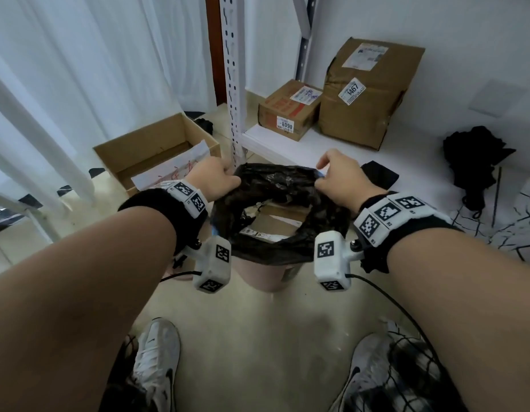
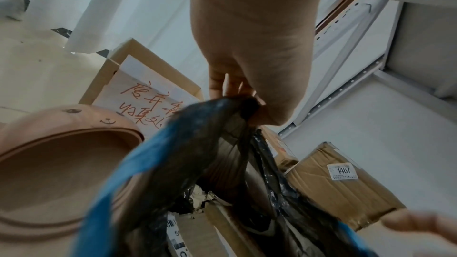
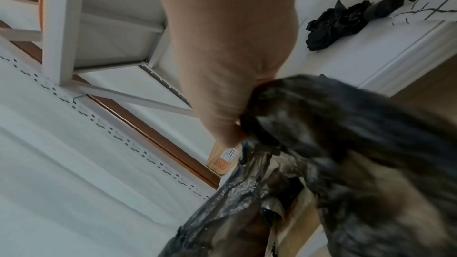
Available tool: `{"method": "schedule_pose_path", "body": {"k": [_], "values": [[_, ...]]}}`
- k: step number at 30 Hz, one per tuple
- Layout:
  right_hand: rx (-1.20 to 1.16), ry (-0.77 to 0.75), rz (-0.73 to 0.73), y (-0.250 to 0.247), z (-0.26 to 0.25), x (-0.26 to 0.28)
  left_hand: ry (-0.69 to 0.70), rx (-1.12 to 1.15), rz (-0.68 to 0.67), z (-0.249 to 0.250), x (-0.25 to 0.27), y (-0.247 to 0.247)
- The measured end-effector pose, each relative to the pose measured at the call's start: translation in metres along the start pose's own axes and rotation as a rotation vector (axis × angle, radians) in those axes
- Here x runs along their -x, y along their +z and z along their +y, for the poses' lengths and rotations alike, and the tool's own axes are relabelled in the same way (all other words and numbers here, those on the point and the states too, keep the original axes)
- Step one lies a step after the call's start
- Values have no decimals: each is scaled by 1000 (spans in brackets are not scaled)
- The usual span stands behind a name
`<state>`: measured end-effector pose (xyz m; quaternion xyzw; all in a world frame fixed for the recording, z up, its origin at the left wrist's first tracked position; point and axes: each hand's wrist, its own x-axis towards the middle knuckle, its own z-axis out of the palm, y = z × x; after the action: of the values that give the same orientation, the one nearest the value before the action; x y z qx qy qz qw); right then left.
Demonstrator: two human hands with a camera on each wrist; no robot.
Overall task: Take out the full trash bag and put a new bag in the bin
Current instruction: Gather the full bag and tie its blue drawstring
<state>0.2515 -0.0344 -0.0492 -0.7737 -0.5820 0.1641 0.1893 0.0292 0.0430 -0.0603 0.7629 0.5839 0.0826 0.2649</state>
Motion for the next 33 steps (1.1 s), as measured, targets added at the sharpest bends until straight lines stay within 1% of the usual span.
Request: {"method": "schedule_pose_path", "body": {"k": [2, 3, 5, 8, 11, 13, 15, 16, 17, 19, 20, 21, 22, 23, 25, 26, 28, 30, 33], "values": [[96, 86, -213, 1, 3, 5, -11, -18, -37, 1, 6, 0], [164, 97, -279, 1, 4, 7, -19, -29, -45, 2, 8, 0], [259, 95, -336, 2, 3, 9, -16, -41, -37, 4, 9, 2], [342, 114, -326, 2, 3, 7, -9, -30, -45, 7, 3, 8], [407, 124, -216, 3, 3, 3, -12, -50, -66, 10, -2, 14], [363, 92, -200, 9, 5, -1, -3, -135, -50, 11, -3, 15], [329, 57, -185, 12, 5, -1, 19, -171, -18, 13, -5, 12], [295, 44, -138, 12, 4, -1, 36, -164, 10, 14, -6, 10], [246, 34, -55, 10, 2, 0, 55, -157, 46, 14, -6, 7], [151, 3, 166, 3, -2, 2, 77, -134, 109, 13, -9, 3], [124, -8, 245, 0, -4, 3, 84, -114, 128, 12, -10, 3], [100, -13, 284, -1, -5, 3, 95, -96, 140, 10, -10, 3], [73, -10, 276, -1, -8, 4, 102, -81, 140, 9, -9, 4], [60, 6, 236, 1, -9, 6, 115, -63, 137, 8, -7, 4], [120, 38, 75, 6, -9, 8, 170, 10, 119, 7, -5, 5], [178, 27, 2, 8, -10, 8, 202, 49, 98, 6, -3, 5], [273, -37, -92, 11, -13, 6, 259, 84, 12, 6, 1, 5], [297, -107, -147, 13, -19, 2, 314, 62, -87, 4, 5, 5], [351, -228, -218, 21, -35, -4, 383, 18, -148, 0, 10, 2]]}}
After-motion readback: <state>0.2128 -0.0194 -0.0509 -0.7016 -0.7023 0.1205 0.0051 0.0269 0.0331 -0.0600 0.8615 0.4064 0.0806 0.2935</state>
